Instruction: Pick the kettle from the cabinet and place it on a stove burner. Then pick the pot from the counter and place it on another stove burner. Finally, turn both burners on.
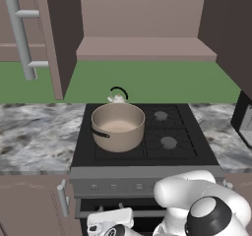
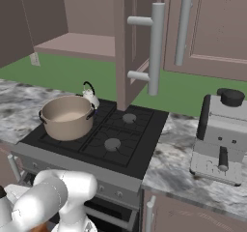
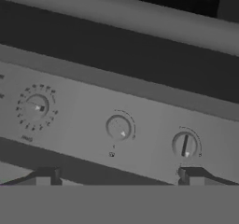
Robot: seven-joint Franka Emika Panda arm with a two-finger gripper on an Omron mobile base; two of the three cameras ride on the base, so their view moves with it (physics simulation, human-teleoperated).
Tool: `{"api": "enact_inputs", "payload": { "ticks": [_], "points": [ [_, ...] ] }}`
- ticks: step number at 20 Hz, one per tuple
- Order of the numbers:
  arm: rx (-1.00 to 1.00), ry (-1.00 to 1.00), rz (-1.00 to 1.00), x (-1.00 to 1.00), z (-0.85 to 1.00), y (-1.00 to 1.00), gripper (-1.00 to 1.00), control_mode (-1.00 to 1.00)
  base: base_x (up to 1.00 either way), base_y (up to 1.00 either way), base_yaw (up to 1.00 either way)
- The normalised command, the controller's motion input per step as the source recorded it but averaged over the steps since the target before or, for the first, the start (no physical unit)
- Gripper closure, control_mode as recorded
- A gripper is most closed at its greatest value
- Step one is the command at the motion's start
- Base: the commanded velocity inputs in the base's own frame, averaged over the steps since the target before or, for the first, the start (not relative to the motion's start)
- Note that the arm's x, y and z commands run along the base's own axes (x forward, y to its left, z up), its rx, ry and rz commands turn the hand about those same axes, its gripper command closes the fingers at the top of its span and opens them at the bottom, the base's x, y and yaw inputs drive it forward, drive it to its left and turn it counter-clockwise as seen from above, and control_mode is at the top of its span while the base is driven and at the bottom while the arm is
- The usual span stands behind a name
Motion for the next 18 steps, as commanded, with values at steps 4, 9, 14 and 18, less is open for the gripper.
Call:
{"api": "enact_inputs", "payload": {
  "ticks": [4,9,14,18],
  "points": [
    [0.24,-0.04,0.00,0.00,0.03,0.06,-1.00,-1.00,0.00,0.00,0.00],
    [0.14,0.00,0.00,0.00,0.00,0.03,-1.00,-1.00,0.00,0.00,0.00],
    [0.07,0.00,0.00,0.00,0.02,0.03,-1.00,-1.00,0.00,0.00,0.00],
    [0.01,0.00,-0.02,0.00,0.04,0.10,-1.00,-1.00,0.00,0.00,0.00]
  ]
}}
